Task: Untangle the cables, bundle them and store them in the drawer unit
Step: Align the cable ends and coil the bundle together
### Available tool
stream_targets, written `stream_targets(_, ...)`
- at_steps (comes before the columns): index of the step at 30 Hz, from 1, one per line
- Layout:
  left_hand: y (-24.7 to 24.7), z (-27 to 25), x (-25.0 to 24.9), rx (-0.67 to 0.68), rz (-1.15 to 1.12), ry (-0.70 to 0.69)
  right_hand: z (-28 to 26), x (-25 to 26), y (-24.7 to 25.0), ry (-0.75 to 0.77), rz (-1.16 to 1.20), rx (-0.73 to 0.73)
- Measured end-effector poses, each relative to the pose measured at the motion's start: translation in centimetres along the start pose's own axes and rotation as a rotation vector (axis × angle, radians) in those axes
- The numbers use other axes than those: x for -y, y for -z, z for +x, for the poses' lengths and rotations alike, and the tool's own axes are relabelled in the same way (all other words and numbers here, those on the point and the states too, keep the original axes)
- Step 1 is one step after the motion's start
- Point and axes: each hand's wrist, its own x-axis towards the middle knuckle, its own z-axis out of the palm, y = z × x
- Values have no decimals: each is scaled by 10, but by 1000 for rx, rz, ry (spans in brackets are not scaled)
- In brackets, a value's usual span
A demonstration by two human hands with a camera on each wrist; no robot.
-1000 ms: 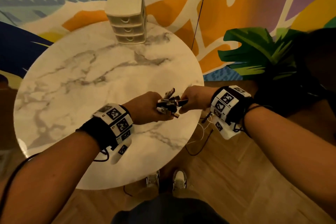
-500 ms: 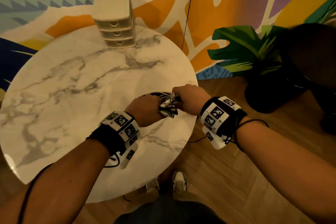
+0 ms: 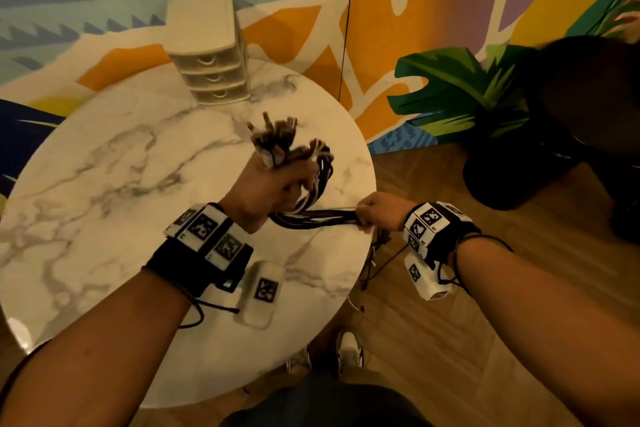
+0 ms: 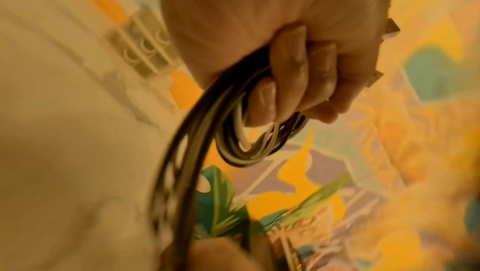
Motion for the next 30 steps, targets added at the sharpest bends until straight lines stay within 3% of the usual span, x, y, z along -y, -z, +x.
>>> stream_targets(2,-5,7,-6,-59,-142,-32,5,-3,-9,-9,-87,29)
stream_targets(4,-11,15,-11,-185,-227,-68,8,-3,-16,104,-119,-90)
stream_targets(7,-18,28,-18,-449,-374,-134,-9,15,-38,352,198,-340)
stream_targets(10,-25,40,-24,-648,-472,-181,-19,38,-74,496,304,-528)
stream_targets(12,-32,46,-25,-702,-511,-206,-16,54,-90,468,417,-585)
stream_targets(16,-35,49,-28,-755,-537,-225,-5,73,-85,254,506,-565)
stream_targets(18,-32,49,-30,-788,-522,-221,0,70,-80,246,621,-562)
stream_targets(19,-25,49,-31,-806,-536,-208,2,67,-78,298,593,-582)
stream_targets(21,-9,48,-30,-820,-583,-161,3,56,-70,402,274,-619)
stream_targets(23,5,47,-26,-776,-613,-132,-2,50,-57,447,197,-534)
stream_targets(25,11,44,-21,-659,-641,-119,-7,45,-45,432,380,-362)
stream_targets(30,12,25,-19,-184,-500,-70,-16,24,-31,160,927,311)
